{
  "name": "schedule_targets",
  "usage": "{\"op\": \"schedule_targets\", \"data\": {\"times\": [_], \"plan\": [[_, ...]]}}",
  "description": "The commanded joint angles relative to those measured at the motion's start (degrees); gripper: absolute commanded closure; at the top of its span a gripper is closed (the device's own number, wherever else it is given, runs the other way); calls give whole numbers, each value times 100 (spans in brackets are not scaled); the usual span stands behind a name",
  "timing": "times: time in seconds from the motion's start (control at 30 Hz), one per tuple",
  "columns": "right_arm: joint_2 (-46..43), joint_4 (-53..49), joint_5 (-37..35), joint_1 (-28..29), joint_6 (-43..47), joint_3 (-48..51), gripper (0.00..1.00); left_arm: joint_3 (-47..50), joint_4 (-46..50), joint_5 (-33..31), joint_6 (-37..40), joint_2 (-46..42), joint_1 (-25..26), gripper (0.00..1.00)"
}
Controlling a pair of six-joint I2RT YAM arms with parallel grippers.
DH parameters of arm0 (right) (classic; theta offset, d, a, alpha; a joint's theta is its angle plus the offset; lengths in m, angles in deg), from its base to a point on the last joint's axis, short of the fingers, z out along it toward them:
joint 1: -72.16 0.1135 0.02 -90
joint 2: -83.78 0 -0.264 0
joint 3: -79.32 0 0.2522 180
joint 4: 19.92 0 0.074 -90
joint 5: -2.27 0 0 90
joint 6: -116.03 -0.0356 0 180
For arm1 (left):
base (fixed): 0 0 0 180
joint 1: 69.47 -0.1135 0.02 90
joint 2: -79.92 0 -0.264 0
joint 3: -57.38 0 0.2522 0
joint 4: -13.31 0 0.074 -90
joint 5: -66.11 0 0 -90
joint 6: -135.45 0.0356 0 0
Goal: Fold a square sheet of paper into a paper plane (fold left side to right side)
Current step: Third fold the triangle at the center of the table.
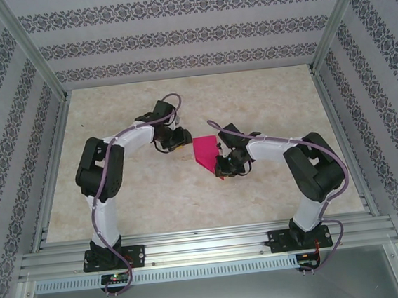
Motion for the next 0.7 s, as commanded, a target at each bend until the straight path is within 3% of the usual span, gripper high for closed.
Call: {"op": "schedule_targets", "data": {"times": [0.0, 0.33, 0.67], "plan": [[-251, -297, -445, 24, 193, 100, 84, 258, -58, -133, -1, -667, 19, 53], [-339, -258, -399, 10, 209, 31, 83, 1106, -165, -520, -84, -1873, 16, 33], [-631, -253, -448, 0, 314, -54, 80, 2465, -941, -539, -601, -2793, 18, 26]]}}
